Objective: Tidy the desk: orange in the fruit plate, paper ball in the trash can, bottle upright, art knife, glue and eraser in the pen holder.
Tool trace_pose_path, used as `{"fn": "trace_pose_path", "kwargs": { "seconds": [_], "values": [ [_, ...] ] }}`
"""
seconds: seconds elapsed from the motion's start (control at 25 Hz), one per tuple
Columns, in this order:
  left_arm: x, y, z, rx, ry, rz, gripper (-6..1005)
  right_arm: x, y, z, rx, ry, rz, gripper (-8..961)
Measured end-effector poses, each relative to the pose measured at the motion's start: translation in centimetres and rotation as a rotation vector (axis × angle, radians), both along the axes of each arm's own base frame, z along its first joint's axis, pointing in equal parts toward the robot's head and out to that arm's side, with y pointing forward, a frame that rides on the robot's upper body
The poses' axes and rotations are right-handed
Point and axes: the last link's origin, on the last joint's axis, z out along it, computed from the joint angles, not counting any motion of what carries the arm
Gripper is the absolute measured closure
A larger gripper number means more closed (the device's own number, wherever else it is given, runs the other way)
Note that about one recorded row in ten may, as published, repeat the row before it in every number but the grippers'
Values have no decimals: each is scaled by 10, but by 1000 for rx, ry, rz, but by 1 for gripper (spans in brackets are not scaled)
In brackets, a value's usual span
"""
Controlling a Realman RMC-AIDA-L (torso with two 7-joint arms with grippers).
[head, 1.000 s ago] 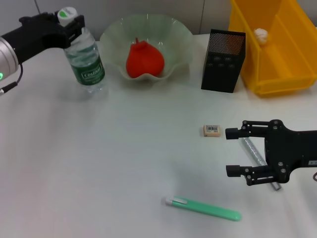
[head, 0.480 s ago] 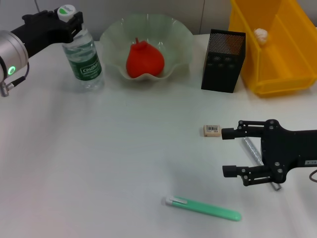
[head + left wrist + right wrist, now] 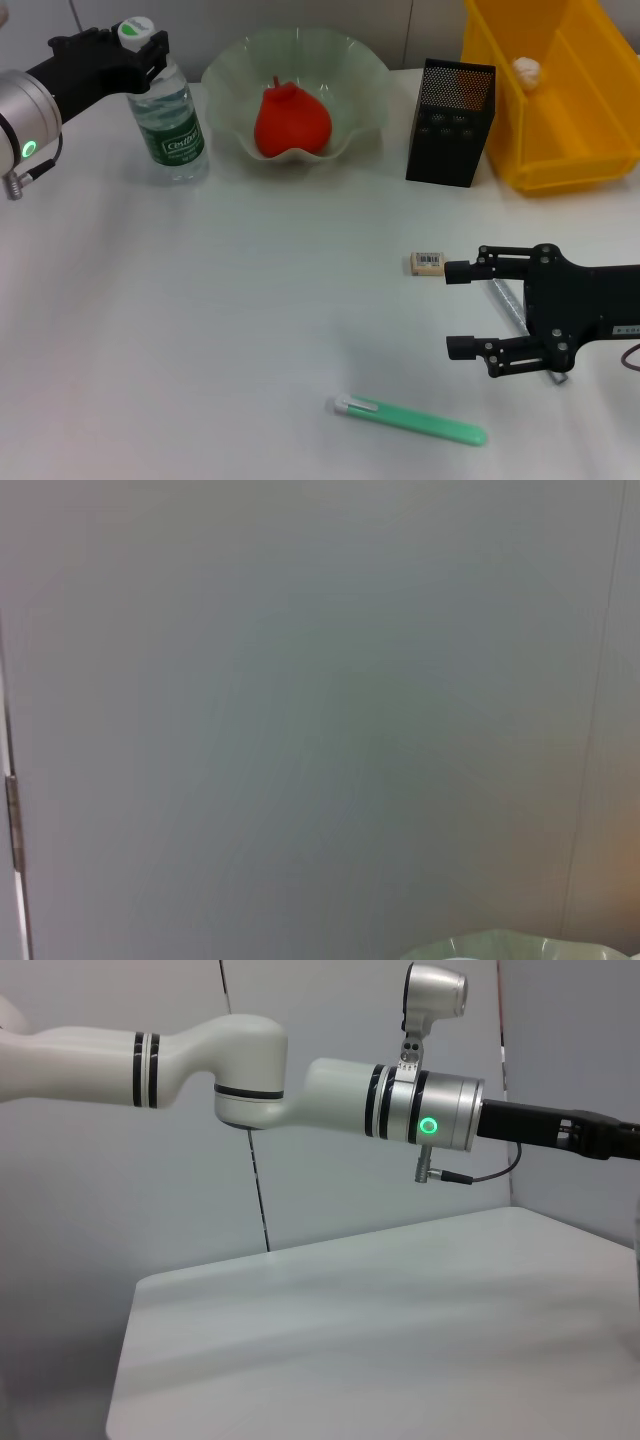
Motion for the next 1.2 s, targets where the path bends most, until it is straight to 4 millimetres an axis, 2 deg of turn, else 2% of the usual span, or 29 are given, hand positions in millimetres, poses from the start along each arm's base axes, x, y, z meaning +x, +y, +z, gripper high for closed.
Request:
{"fn": "trace_pose_path", "kwargs": {
  "seconds": [0.4,0.72,0.84,1.04,1.2],
  "values": [
    [-3,-5,-8,-29,34,-25,566,0,-1,-1,-6,6,0,163],
    [-7,-8,-6,-23,0,-12,567,0,-1,-1,-6,6,1,163],
    [-9,-10,-5,-18,4,-11,357,0,-1,-1,-6,6,1,163],
    [-11,-12,-1,-10,6,-17,162,0,-1,-1,-7,6,0,163],
    [-8,-18,7,8,7,-44,161,0,-1,-1,-9,8,-4,163]
  ]
}}
